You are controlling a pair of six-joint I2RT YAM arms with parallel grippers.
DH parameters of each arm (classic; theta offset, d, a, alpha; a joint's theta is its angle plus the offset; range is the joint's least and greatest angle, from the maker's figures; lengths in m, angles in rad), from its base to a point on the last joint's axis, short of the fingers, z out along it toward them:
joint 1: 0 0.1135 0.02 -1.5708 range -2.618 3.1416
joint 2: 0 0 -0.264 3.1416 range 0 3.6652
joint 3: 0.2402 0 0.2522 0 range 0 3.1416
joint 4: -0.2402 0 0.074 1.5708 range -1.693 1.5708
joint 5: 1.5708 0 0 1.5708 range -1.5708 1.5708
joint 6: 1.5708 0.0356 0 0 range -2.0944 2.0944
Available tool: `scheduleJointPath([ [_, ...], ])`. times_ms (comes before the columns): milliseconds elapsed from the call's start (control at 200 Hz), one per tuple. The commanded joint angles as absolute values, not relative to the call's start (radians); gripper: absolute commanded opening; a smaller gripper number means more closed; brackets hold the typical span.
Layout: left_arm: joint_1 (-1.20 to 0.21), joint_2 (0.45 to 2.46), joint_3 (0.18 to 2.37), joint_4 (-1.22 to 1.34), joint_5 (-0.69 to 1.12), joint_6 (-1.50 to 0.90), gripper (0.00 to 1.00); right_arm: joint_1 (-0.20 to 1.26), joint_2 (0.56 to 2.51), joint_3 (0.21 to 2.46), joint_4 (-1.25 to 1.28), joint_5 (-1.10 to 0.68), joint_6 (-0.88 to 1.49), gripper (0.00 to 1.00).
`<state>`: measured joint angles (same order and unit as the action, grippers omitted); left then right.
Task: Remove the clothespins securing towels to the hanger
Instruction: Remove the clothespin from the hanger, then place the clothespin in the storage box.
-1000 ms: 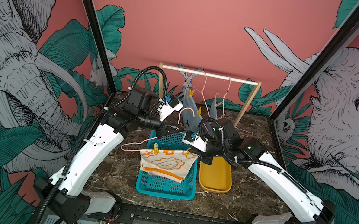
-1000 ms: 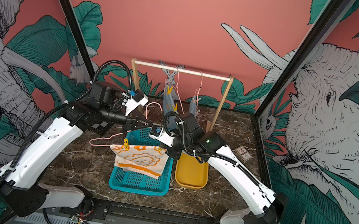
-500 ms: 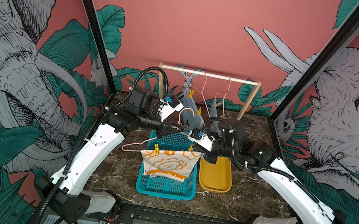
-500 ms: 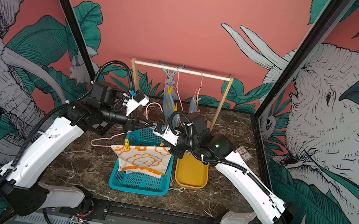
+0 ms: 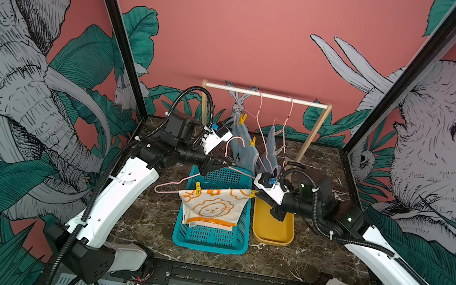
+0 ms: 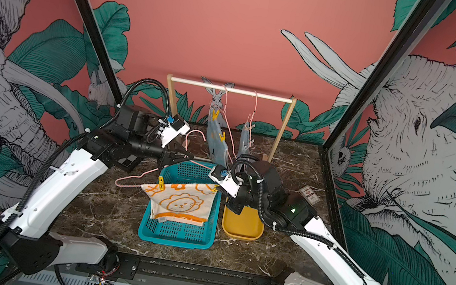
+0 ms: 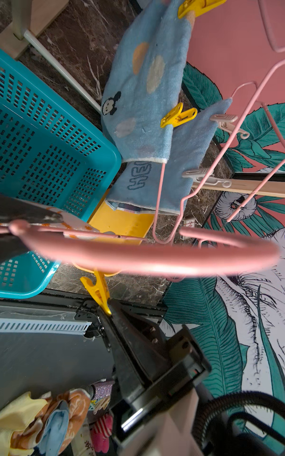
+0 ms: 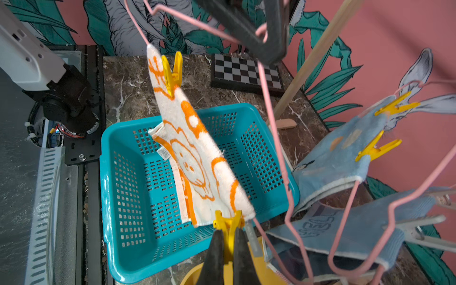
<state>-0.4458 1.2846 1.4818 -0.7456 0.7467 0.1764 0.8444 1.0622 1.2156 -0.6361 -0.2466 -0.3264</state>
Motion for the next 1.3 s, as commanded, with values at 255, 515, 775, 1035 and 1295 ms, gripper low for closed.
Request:
scheduleJointPath([
  [255,-0.442,1.270,1.470,-0.710,0.722,0.180,0.00,0.850,0.853,0.940,-0.532,-0.153,-0.122,0.00],
  [515,-0.442,1.269,1.472,-0.710,0.726,0.180,0.00,0.814,0.762,0.726,-0.392,-0.089,0.011,0.00],
  [775,-0.442,1.259,1.466,-0.711,0.729,0.181,0.00,0.701,0.759,0.575,-0.257,-0.013,0.132,0.00],
  [1035,-0.442,1.260,1.465,-0.710,0.732,0.181,0.00,0.560,0.865,0.482,-0.120,0.008,0.243,0.00],
  [1295,-0.442,1.262,1.463,-0.709,0.733,0.181,0.00,0.504,1.011,0.486,0.009,-0.067,0.268,0.02],
])
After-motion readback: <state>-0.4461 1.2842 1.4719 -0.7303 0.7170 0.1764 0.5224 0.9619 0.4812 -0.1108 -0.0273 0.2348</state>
